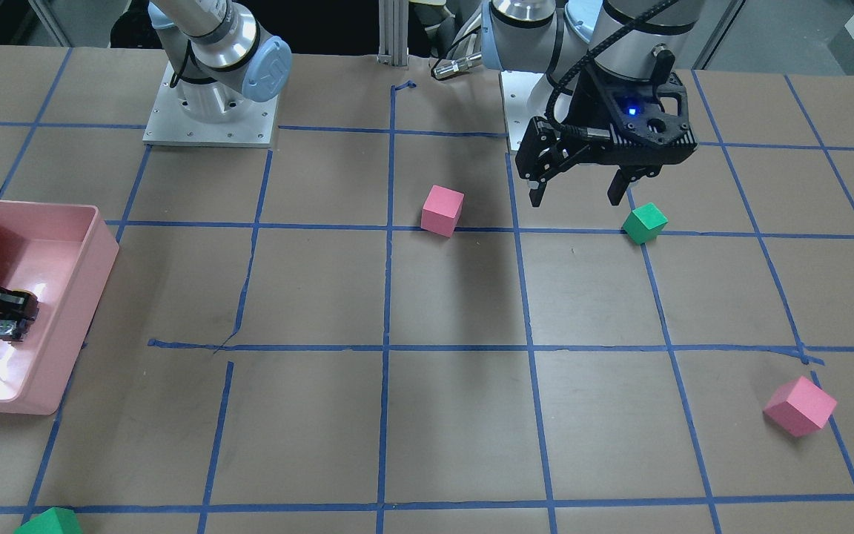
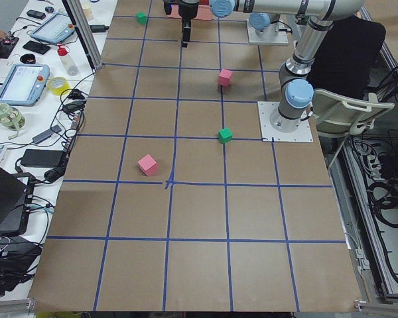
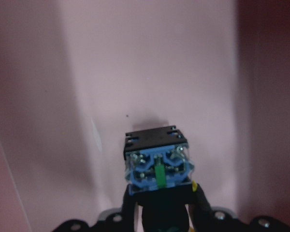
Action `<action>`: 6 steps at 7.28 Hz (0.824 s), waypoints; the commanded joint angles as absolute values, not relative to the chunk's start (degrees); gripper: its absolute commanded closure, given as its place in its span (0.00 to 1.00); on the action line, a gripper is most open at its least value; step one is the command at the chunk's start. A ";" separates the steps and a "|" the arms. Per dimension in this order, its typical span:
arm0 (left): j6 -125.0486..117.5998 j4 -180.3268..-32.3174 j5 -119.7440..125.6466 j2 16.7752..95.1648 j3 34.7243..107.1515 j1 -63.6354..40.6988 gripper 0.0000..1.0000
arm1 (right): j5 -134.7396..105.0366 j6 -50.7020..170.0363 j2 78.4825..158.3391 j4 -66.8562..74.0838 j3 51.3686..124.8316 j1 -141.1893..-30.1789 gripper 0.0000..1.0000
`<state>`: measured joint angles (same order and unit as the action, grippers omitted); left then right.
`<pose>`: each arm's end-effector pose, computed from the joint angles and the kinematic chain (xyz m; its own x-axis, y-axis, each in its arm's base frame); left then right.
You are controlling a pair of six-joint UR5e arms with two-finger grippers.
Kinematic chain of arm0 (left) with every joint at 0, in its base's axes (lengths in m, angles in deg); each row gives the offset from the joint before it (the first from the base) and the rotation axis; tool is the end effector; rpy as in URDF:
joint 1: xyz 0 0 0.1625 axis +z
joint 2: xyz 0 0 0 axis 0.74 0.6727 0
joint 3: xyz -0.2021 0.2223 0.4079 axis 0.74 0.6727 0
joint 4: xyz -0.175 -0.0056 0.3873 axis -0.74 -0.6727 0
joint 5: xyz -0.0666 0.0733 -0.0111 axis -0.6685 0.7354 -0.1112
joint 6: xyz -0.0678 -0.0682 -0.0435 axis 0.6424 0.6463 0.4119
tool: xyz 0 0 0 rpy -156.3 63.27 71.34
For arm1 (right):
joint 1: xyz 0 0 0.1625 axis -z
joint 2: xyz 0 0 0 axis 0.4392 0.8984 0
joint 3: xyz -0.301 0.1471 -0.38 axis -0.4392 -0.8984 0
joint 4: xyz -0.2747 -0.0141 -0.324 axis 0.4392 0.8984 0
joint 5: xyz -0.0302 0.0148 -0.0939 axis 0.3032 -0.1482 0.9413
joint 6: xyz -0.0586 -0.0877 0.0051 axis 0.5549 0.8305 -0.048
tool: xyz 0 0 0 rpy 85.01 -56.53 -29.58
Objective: Align button upright
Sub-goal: 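Close the right gripper on the button and lift it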
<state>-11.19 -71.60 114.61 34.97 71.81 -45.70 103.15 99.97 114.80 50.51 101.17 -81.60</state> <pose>-0.1630 -0.4957 0.5752 -0.9977 -0.0659 0.0154 -0.0674 0.9881 -0.1385 -0.2385 -0.5671 0.2525 -0.9834 0.1778 0.0358 0.1810 0.9745 0.1326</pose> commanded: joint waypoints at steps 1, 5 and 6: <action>-11.16 -71.52 114.57 34.97 71.81 -45.70 0.00 | 103.00 98.23 116.18 50.18 99.18 -81.60 1.00; -11.16 -71.52 114.48 35.06 71.90 -45.70 0.00 | 104.58 99.28 124.60 46.31 97.85 -82.30 1.00; -11.16 -71.52 114.48 35.06 71.90 -45.70 0.00 | 104.59 98.67 125.15 46.92 97.76 -83.26 1.00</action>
<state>-11.16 -71.52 114.49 35.03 71.87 -45.70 104.19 98.94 123.52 46.66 97.87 -82.32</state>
